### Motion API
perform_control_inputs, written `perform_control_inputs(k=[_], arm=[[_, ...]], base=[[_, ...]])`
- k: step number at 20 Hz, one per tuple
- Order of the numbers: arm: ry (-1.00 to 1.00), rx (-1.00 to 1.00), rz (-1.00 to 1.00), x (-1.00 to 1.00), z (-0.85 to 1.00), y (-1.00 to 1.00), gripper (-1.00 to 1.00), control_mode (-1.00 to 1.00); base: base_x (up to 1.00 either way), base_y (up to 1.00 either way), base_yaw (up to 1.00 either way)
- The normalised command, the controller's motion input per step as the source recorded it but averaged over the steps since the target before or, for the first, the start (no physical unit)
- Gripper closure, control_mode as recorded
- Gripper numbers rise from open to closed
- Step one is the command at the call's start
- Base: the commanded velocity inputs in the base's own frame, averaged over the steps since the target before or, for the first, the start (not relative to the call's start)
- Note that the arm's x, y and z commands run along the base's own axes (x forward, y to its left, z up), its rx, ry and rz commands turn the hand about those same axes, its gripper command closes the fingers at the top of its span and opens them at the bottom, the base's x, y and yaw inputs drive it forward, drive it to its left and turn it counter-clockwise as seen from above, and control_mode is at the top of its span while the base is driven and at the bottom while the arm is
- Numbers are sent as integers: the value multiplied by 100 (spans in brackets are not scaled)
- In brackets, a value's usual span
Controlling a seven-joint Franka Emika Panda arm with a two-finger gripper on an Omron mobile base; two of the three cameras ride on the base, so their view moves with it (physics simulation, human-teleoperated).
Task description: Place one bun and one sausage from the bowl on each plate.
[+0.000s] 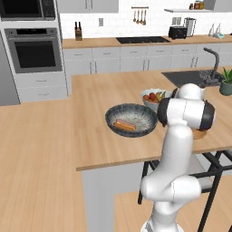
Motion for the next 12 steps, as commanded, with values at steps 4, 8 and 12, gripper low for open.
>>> perform_control_inputs(k=[4,8,12], arm=[[-3,0,3,-27,57,41,-100,-100],[0,-5,4,-2,41,98,-100,-100],[0,-9,3,0,32,100,-100,-100]], base=[[0,0,0],[0,0,0],[0,0,0]])
